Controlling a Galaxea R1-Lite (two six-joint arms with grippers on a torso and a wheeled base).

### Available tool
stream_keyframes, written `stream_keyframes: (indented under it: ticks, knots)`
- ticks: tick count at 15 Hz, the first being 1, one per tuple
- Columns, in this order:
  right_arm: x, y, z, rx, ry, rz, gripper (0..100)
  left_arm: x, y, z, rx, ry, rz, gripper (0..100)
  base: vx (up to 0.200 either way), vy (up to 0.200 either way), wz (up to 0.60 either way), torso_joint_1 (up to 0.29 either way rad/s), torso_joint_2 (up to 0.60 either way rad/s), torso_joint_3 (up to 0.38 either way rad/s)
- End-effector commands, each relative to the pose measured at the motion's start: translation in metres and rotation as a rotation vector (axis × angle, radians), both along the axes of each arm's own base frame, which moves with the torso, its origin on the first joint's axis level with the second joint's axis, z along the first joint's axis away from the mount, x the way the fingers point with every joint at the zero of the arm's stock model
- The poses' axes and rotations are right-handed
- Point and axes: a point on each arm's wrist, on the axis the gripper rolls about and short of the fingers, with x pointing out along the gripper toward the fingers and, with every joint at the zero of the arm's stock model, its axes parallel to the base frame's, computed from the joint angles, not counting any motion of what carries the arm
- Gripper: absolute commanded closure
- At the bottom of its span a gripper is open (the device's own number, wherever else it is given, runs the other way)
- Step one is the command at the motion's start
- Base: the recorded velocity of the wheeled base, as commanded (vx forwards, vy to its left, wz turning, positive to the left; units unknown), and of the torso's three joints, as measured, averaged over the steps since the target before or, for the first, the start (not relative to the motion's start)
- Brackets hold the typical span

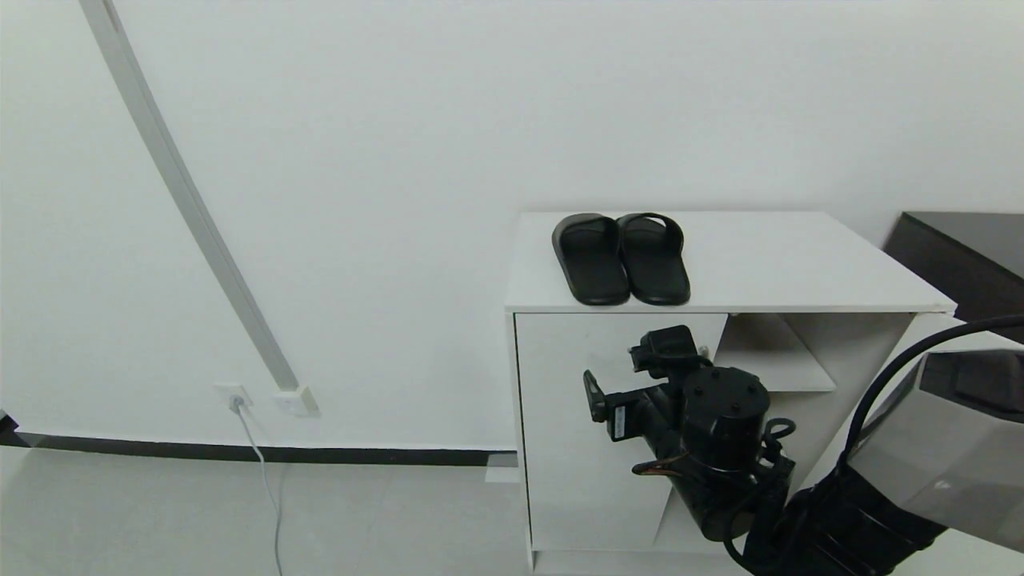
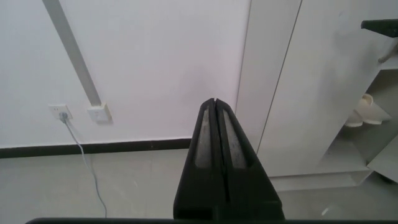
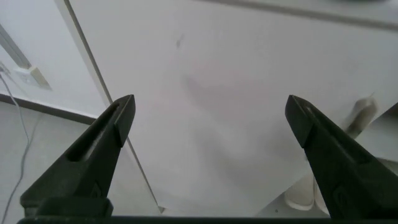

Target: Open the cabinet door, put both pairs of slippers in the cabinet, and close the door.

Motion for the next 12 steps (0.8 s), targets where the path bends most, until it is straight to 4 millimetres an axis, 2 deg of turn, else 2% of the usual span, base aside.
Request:
stream_keyframes:
  ticks: [1, 9, 12]
  knots:
    - [0.000, 0.000, 0.000, 0.000, 0.000, 0.001, 0, 0.000, 0.000, 0.000, -0.001, -0.001, 0.001, 100, 0.000, 0.000, 0.00, 0.217, -0.54, -0.315]
    - [0.002, -0.001, -0.001, 0.004, -0.005, -0.004, 0, 0.000, 0.000, 0.000, 0.000, 0.001, 0.001, 100, 0.000, 0.000, 0.00, 0.248, -0.57, -0.320]
    - [0.010, -0.006, -0.004, -0.016, -0.021, -0.031, 0, 0.000, 0.000, 0.000, -0.001, 0.002, -0.001, 100, 0.000, 0.000, 0.00, 0.046, -0.10, -0.052]
